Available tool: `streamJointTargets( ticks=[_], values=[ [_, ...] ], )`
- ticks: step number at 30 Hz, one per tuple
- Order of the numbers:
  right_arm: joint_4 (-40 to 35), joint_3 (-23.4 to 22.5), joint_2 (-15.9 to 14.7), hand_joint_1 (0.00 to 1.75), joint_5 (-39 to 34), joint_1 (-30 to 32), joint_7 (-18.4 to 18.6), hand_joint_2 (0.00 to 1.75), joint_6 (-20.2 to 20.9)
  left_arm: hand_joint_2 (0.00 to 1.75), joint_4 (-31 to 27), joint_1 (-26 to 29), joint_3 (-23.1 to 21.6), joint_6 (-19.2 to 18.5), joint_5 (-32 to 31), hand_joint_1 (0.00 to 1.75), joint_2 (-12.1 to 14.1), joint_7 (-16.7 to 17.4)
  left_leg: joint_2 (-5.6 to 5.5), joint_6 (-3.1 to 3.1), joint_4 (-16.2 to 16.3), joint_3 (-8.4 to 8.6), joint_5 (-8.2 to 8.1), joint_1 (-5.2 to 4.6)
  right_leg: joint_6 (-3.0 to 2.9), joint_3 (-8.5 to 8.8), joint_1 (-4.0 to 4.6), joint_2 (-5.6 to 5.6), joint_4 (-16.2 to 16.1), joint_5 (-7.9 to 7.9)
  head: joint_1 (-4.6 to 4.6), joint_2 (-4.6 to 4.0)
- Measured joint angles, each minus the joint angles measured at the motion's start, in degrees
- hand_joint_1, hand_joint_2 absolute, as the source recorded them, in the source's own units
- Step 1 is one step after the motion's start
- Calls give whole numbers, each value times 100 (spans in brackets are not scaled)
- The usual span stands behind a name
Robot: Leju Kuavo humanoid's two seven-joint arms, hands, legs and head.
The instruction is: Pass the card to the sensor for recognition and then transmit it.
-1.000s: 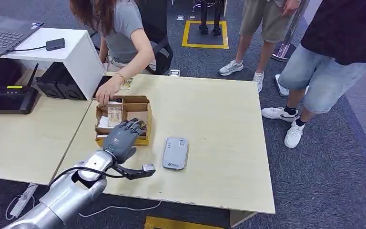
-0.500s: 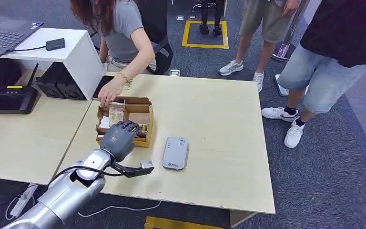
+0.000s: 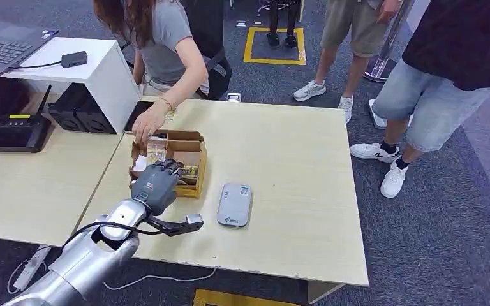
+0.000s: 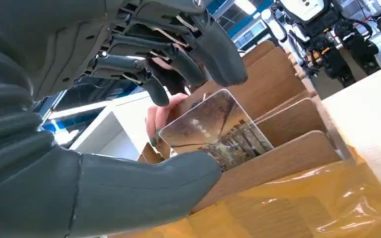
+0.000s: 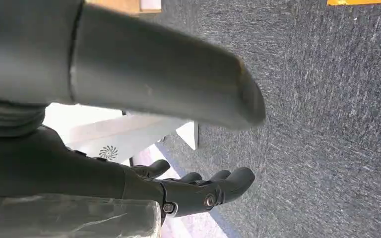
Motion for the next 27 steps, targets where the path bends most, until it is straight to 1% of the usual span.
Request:
streamJointTargets(
  ticks=[2, 3, 4, 5, 13, 14, 15, 16, 17, 18, 19, 20, 27],
  values=[
    [0, 0, 0, 0, 2, 0, 13, 0, 0, 175, 0, 1, 2, 0, -15, 61, 4, 4, 0, 0, 0, 0, 0, 0, 0, 0, 0, 0, 0, 0, 0, 0],
    [0, 0, 0, 0, 4, 0, 17, 0, 0, 175, 2, 4, 13, 0, -48, 68, 7, 33, 0, 0, 0, 0, 0, 0, 0, 0, 0, 0, 0, 0, 0, 0],
    [0, -2, 0, 0, 4, 1, 20, 0, -4, 175, 2, 11, 37, 0, -70, 127, 7, 44, 0, 0, 0, 0, 0, 0, 0, 0, 0, 0, 0, 0, 0, 0],
    [0, -2, 0, 0, 6, 1, 20, 0, -6, 175, 0, 16, 48, 0, -72, 119, 9, 44, 0, 0, 0, 0, 0, 0, 0, 0, 0, 0, 0, 0, 0, 0],
    [0, -4, 0, 0, 15, 1, 20, 0, -11, 175, 0, 45, 103, 0, -81, 119, 13, 55, 0, 0, 0, 0, 0, 0, 0, 0, 0, 0, 0, 0, 0, 0],
    [0, -4, 0, 0, 15, 1, 20, 0, -11, 175, 0, 47, 107, 0, -79, 101, 13, 55, 0, 0, 0, 0, 0, 0, 0, 0, 0, 0, 0, 0, 0, 0],
    [0, -4, 0, 0, 15, 1, 20, 0, -11, 175, 0, 49, 114, 0, -79, 91, 13, 55, 0, 0, 0, 0, 0, 0, 0, 0, 0, 0, 0, 0, 0, 0],
    [0, -4, 0, 0, 15, 1, 20, 0, -11, 175, 0, 50, 118, 0, -81, 96, 13, 55, 0, 0, 0, 0, 0, 0, 0, 0, 0, 0, 0, 0, 0, 0],
    [0, -4, -2, 0, 15, 1, 20, 0, -11, 175, 2, 50, 125, 0, -81, 96, 13, 55, 0, 0, 0, 0, 0, 0, 0, 0, 0, 0, 0, 0, 0, 0],
    [0, -4, 0, 0, 15, 1, 20, 0, -11, 175, 0, 50, 129, 0, -81, 127, 13, 57, 0, 0, 0, 0, 0, 0, 0, 0, 0, 0, 0, 0, 0, 0],
    [0, -4, 0, 0, 15, 1, 20, 0, -11, 175, 0, 53, 131, 0, -83, 148, 13, 59, 0, 0, 0, 0, 0, 0, 0, 0, 0, 0, 0, 0, 0, 0],
    [0, -4, 0, 0, 15, 2, 20, 0, -11, 175, 2, 56, 133, 0, -85, 175, 13, 61, 0, 0, 0, 0, 0, 0, 0, 0, 0, 0, 0, 0, 0, 0],
    [0, -7, -2, 0, 24, 1, 20, 0, -63, 175, 2, 76, 138, -7, -116, 175, 13, 61, 0, 0, 0, 0, 0, 0, 0, 0, 0, 0, 0, 0, 0, 0]
  ],
)
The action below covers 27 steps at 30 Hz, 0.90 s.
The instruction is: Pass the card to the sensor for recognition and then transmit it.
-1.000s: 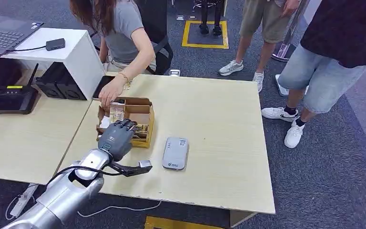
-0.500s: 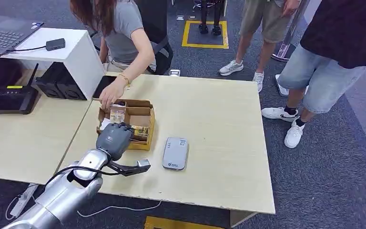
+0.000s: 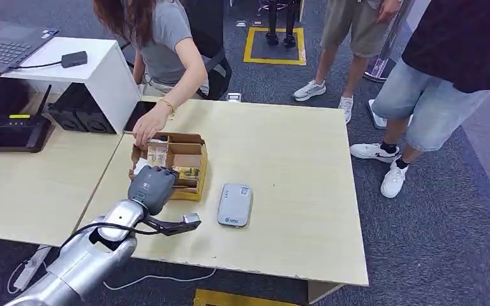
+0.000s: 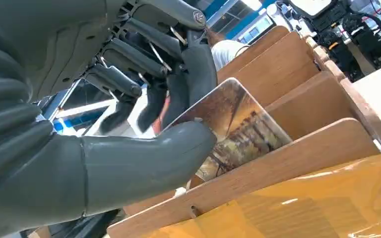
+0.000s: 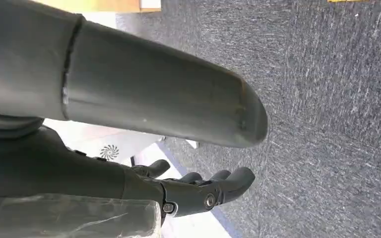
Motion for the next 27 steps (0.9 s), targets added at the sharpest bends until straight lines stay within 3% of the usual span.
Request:
streamJointTargets(
  ticks=[7, 12, 20, 27],
  values=[
    [0, -7, 2, 0, 2, 1, 0, 0, 0, 175, -13, 5, 4, 18, -28, 175, 2, 0, 0, 0, 0, 0, 0, 0, 0, 0, 0, 0, 0, 0, 0, 0],
    [2, -7, 2, 0, 13, 3, -31, 0, 0, 175, -348, -38, 50, -48, 74, 175, 46, -20, 0, 0, 1, 1, 0, 0, 0, -1, 0, 0, 0, 0, 0, 0],
    [2, -7, 2, 0, 44, 3, -42, 0, 2, 175, -982, -515, 210, -271, 372, 175, 77, -55, -1, 0, 1, 1, 0, 0, 0, 0, 0, -1, 0, 1, 2, 0],
    [11, -7, 13, 0, 50, 2, -42, 0, 15, 175, -1161, -735, 269, -404, 502, 175, 83, -107, -1, 0, 1, 0, 0, 1, 0, -2, 0, 0, 0, 1, 2, 0]
  ],
)
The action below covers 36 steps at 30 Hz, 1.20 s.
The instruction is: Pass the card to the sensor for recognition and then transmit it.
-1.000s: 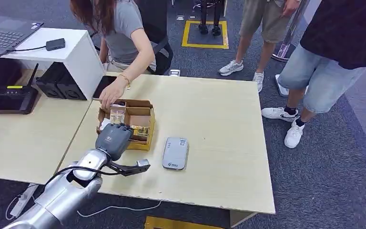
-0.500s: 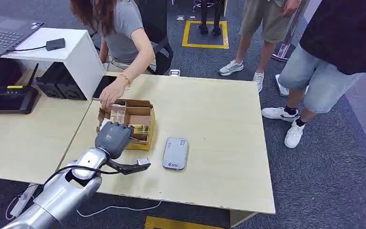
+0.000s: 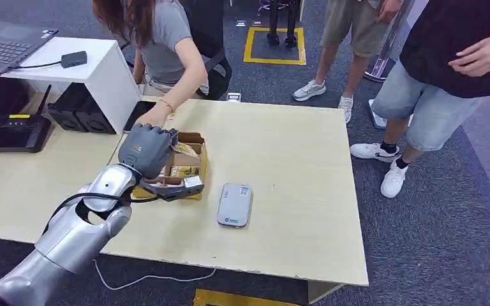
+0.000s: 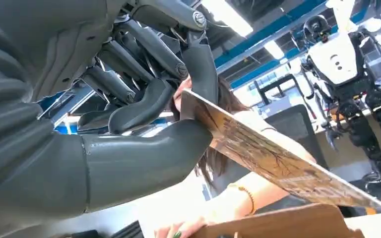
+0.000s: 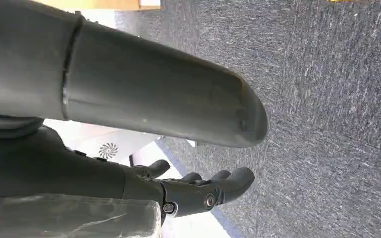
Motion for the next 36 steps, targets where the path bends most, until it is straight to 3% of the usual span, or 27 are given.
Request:
streamJointTargets(
  ticks=[9, 13, 17, 29, 36],
  values=[
    [35, 0, 57, 0, 17, 0, 37, 0, 66, 175, -46, -411, 33, -180, 144, 175, -2, 7, 0, 0, 0, 1, 0, 0, -1, 0, 0, 1, 0, 1, -2, 2],
    [37, 0, 101, 0, 26, 0, 70, 0, 48, 175, -81, -594, 59, 158, -484, 175, 26, 470, 1, 0, 0, 0, 0, -1, -1, 1, 0, 2, 1, 1, -2, 0],
    [37, 18, 136, 0, 59, 3, 122, 0, 48, 175, 86, -608, 219, 627, -966, 175, 70, 623, 2, 0, 0, 1, 0, 0, -1, 0, 0, 3, 1, 0, -2, 0],
    [37, 50, 197, 0, 39, 1, 118, 0, -6, 175, 706, -606, 492, 926, -1086, 175, 101, 632, 1, 0, 0, 0, 0, -2, -1, 1, 0, 3, 1, 0, -2, 0],
    [37, 50, 217, 0, 24, -1, 96, 0, -37, 175, 1286, -622, 660, 1346, -1272, 175, 18, 623, 2, 0, 0, 1, 0, -1, -1, 0, 0, 3, 1, 0, -2, 0]
  ],
)
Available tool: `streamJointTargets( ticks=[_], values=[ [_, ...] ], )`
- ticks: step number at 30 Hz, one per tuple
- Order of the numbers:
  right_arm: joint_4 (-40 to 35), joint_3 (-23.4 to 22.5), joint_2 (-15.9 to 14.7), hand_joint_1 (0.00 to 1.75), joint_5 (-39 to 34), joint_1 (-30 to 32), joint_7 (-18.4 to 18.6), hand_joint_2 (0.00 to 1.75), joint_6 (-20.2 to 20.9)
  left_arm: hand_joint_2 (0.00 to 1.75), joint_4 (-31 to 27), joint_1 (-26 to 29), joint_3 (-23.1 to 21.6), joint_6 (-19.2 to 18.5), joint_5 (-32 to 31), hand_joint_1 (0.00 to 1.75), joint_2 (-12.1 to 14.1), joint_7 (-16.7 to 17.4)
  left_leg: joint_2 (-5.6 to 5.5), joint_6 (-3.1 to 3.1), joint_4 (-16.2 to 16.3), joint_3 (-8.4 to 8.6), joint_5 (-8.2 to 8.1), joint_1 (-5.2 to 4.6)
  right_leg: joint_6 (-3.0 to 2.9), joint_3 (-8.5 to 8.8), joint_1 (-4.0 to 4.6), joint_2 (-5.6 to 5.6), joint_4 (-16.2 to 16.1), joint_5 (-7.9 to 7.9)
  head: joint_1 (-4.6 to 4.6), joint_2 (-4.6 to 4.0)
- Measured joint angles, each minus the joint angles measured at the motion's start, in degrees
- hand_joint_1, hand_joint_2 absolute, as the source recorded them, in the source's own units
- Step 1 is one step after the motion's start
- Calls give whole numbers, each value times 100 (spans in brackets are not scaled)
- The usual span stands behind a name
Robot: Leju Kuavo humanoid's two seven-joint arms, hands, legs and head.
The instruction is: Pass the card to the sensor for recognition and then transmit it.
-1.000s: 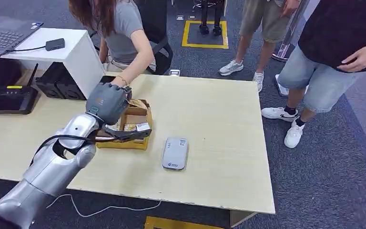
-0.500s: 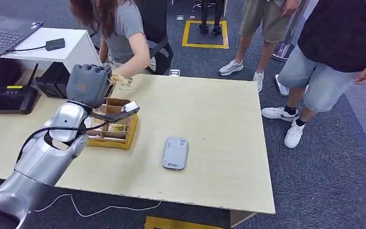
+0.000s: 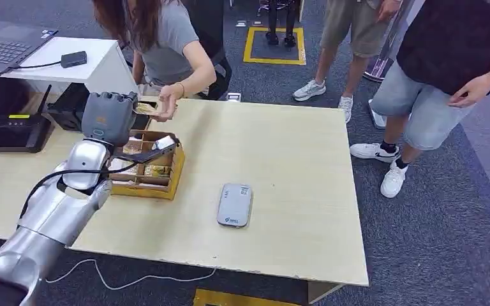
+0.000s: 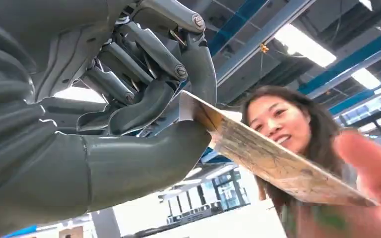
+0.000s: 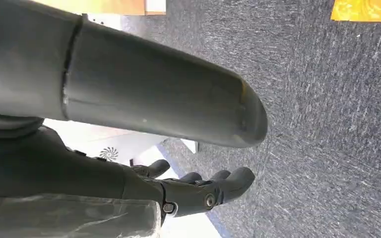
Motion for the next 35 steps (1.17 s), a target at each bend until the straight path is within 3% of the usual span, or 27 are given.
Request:
streamJointTargets(
  ticks=[11, 12, 13, 15, 28, 35],
  values=[
    [-2, 2, -2, 0, 0, 3, 4, 0, -18, 175, 576, -30, 214, 179, -35, 175, -258, -61, 0, 0, 0, 0, 0, 0, -2, 0, 0, 0, 0, 1, 2, 0],
    [-2, 2, -4, 0, 0, 3, 9, 0, -18, 175, 607, -43, 214, 175, -37, 164, -287, -66, 0, 0, 0, 0, 0, 0, -2, 0, 0, 0, 0, 1, 0, 0],
    [-2, 0, -4, 0, 0, 3, 9, 0, -18, 175, 640, -58, 214, 166, -46, 164, -315, -72, 0, 0, 0, -1, 0, 0, -2, 0, 0, 0, 0, 1, 2, 0],
    [-2, 2, -4, 0, 0, 4, 20, 0, -11, 175, 704, -93, 216, 159, -52, 0, -350, -74, 4, 0, 0, 0, 0, 0, -3, 0, 0, 4, 0, 2, 0, 0],
    [0, -2, 72, 0, -96, 28, 57, 0, 20, 175, 791, -131, 225, 280, -109, 0, -383, -109, 3, 0, 0, 0, 0, 2, -4, 0, 0, 2, 0, 2, 0, 2],
    [0, -50, 114, 0, -205, 29, 6, 0, -11, 175, 502, -68, 225, 382, -85, 0, -440, -109, 1, 0, 0, -1, 0, -1, -4, 0, 0, 1, 0, 2, 0, 0]
  ],
)
